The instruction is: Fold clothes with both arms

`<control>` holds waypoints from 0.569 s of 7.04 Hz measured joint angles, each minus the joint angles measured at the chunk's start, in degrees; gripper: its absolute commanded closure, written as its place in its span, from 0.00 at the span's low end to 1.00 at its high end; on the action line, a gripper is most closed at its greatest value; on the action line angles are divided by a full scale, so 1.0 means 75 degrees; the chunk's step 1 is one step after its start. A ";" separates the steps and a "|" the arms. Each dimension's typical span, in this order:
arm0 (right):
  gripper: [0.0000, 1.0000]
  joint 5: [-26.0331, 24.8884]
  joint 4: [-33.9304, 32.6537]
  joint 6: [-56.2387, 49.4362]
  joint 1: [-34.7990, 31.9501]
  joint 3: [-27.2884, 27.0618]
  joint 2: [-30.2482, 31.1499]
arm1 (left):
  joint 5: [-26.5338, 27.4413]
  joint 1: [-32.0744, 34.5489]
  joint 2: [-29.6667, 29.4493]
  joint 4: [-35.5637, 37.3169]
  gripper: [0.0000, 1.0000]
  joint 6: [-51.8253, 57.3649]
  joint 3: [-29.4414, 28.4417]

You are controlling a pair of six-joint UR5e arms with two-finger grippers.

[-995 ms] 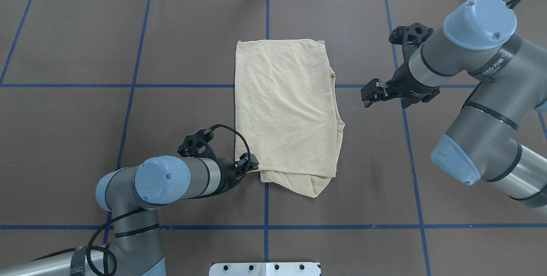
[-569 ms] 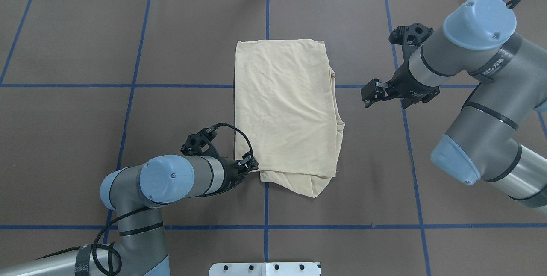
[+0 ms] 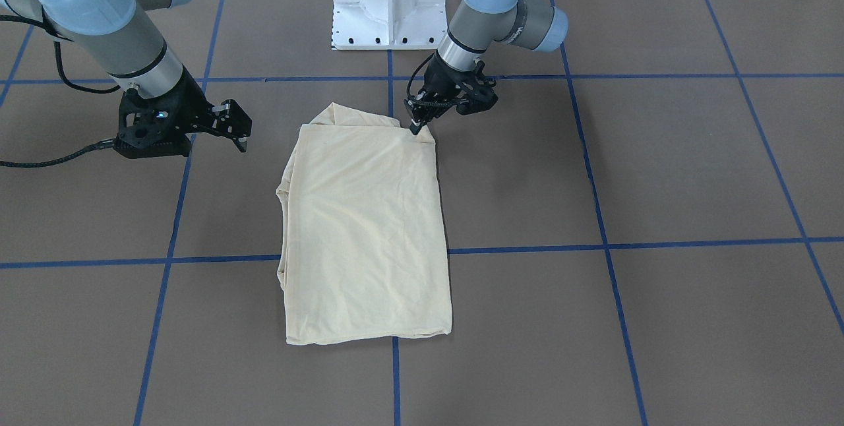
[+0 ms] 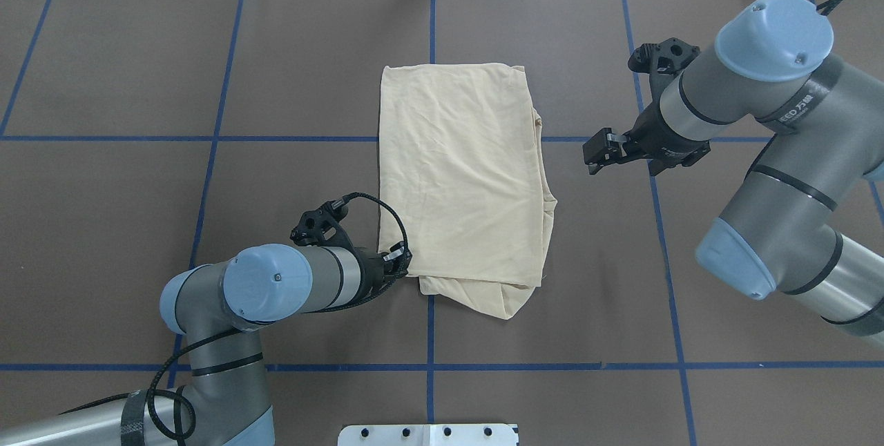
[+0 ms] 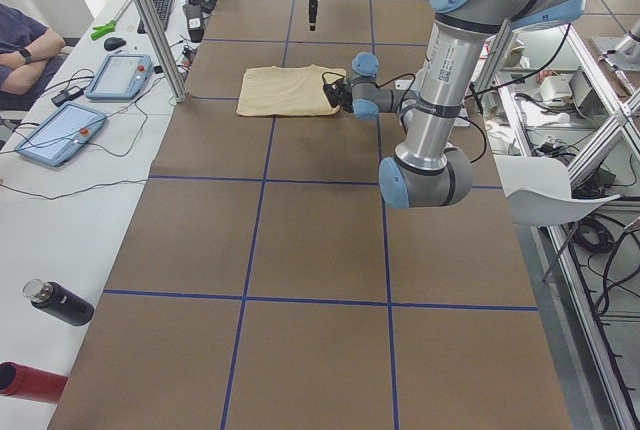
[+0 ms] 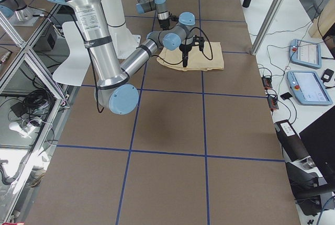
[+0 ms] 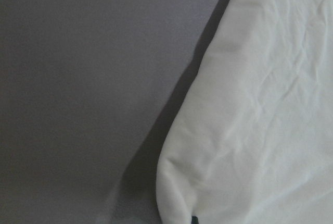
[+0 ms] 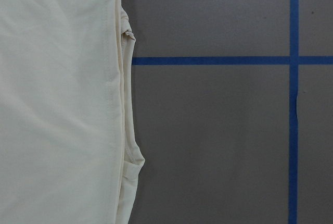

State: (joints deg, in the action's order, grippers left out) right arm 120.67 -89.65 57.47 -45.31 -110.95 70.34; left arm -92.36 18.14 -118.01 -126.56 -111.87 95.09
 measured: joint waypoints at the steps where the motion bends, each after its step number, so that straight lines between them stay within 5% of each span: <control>1: 0.00 -0.0004 0.0002 0.0275 0.0104 -0.0032 -0.0034 | -0.0011 0.0060 0.0000 0.0000 1.00 0.0005 0.0022; 4: 0.00 -0.0190 0.0047 0.2556 0.0869 -0.0213 -0.0315 | -0.0042 0.0172 0.0007 0.0004 1.00 0.0009 0.0035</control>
State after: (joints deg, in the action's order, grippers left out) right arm 119.25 -89.29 76.64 -38.79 -112.55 67.97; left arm -92.68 19.43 -117.96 -126.54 -111.80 95.36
